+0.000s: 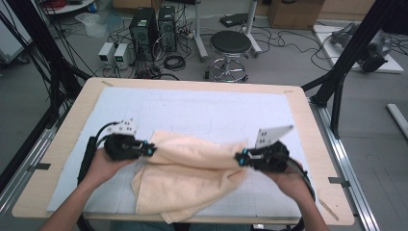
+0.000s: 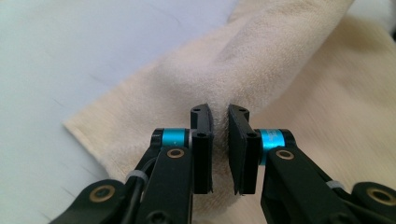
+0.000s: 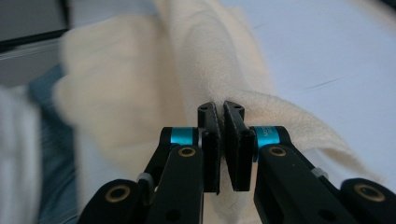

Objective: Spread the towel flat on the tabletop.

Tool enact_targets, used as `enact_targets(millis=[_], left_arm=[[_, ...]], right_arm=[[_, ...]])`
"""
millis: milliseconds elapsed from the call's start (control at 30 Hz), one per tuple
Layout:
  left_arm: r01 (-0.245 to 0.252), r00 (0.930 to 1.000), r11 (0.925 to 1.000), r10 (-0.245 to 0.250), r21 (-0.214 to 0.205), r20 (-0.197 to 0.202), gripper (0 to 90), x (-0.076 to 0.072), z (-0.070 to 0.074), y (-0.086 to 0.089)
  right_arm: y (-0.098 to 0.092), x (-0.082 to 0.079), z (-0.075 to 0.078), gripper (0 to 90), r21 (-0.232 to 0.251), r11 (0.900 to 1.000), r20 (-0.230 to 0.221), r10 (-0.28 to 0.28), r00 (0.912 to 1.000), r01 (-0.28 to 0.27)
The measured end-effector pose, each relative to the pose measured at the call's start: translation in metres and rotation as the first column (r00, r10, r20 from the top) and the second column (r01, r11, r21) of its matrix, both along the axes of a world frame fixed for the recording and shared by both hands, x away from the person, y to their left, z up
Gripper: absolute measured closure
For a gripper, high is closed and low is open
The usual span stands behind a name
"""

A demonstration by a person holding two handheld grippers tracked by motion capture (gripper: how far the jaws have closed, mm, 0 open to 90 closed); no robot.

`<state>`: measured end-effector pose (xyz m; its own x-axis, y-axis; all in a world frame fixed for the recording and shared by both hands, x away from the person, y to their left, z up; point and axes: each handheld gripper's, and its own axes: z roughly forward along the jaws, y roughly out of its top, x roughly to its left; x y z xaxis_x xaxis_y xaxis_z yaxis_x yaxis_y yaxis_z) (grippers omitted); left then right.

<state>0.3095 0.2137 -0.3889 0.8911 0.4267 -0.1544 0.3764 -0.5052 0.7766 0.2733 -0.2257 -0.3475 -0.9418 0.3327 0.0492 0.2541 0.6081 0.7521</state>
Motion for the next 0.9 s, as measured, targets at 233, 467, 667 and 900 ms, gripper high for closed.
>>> enact_targets(millis=[233, 467, 667, 900], left_arm=[[0.0, 0.9998, 0.9934, 0.003, -0.114, 0.021, 58.4, 0.001, 0.014, 0.016], [-0.123, 0.9913, 0.9917, 0.124, -0.04, 0.043, 57.1, 0.036, -0.001, 0.004], [-0.126, 0.992, 0.9841, 0.124, 0.125, 0.023, 53.3, 0.051, -0.028, -0.015], [-0.113, 0.9922, 0.9825, 0.12, 0.148, -0.035, 66.3, 0.053, -0.041, -0.024]], right_arm=[[0.009, -0.001, 0.019, 66.9, 0.04, 0.9983, 0.009, 0.042, 0.9991, -0.042], [0.013, 0.056, -0.012, 61.0, -0.065, 0.9936, 0.031, -0.09, 0.9954, 0.092], [0.004, 0.071, -0.06, 58.1, -0.165, 0.9763, -0.058, -0.151, 0.9868, 0.14], [-0.004, 0.075, -0.081, 72.2, -0.128, 0.9813, -0.135, -0.161, 0.9777, 0.144]])
